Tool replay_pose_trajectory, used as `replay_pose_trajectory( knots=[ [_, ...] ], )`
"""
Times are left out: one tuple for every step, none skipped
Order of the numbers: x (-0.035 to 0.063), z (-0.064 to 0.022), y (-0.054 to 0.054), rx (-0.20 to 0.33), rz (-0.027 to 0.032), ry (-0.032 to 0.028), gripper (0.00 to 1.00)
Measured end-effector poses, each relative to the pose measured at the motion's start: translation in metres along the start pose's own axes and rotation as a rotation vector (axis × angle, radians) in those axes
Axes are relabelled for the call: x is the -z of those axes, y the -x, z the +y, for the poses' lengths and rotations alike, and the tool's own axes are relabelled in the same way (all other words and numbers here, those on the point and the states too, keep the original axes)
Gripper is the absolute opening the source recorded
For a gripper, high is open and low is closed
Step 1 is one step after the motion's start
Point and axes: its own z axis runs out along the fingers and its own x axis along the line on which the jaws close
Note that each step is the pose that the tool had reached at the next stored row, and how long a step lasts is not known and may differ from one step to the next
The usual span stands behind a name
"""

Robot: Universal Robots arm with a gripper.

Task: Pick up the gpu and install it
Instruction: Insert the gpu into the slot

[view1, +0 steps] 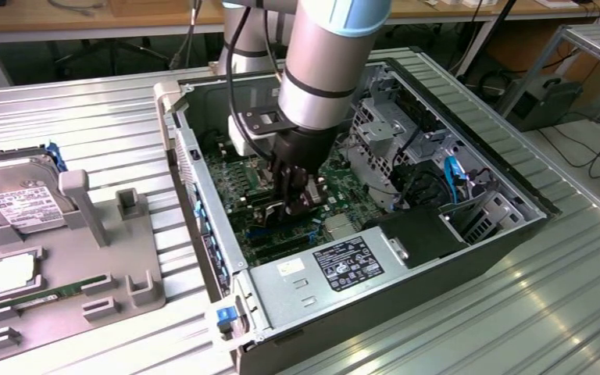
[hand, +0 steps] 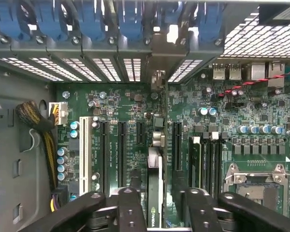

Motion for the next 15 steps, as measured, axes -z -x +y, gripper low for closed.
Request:
replay_pose_trajectory(
  knots=[
    [0.0034,0.0002,0.000,0.000,-0.0005,0.0000,0.40],
    [0.0082,0.0005,0.000,0.000,-0.0008,0.0001,0.40],
    [0.0125,0.0007,0.000,0.000,-0.0014,-0.0001,0.40],
    [0.0181,0.0011,0.000,0.000,-0.0015,0.0000,0.40],
    [0.0222,0.0013,0.000,0.000,-0.0016,0.0000,0.40],
    [0.0255,0.0015,0.001,0.000,-0.0015,0.0001,0.40],
    [0.0277,0.0018,0.001,0.000,-0.0015,0.0001,0.40],
    [0.0292,0.0027,0.001,0.000,-0.0016,0.0001,0.32],
    [0.0293,0.0031,0.001,0.000,-0.0018,0.0000,0.32],
    [0.0292,0.0034,0.001,0.000,-0.0019,-0.0001,0.25],
    [0.0292,0.0034,0.001,0.001,-0.0018,-0.0001,0.19],
    [0.0293,0.0035,0.001,0.001,-0.0017,-0.0001,0.19],
    [0.0293,0.0036,0.001,0.001,-0.0016,0.0000,0.13],
    [0.0293,0.0036,0.001,0.001,-0.0016,0.0000,0.13],
    [0.0293,0.0036,0.001,0.001,-0.0016,0.0000,0.11]
  ],
)
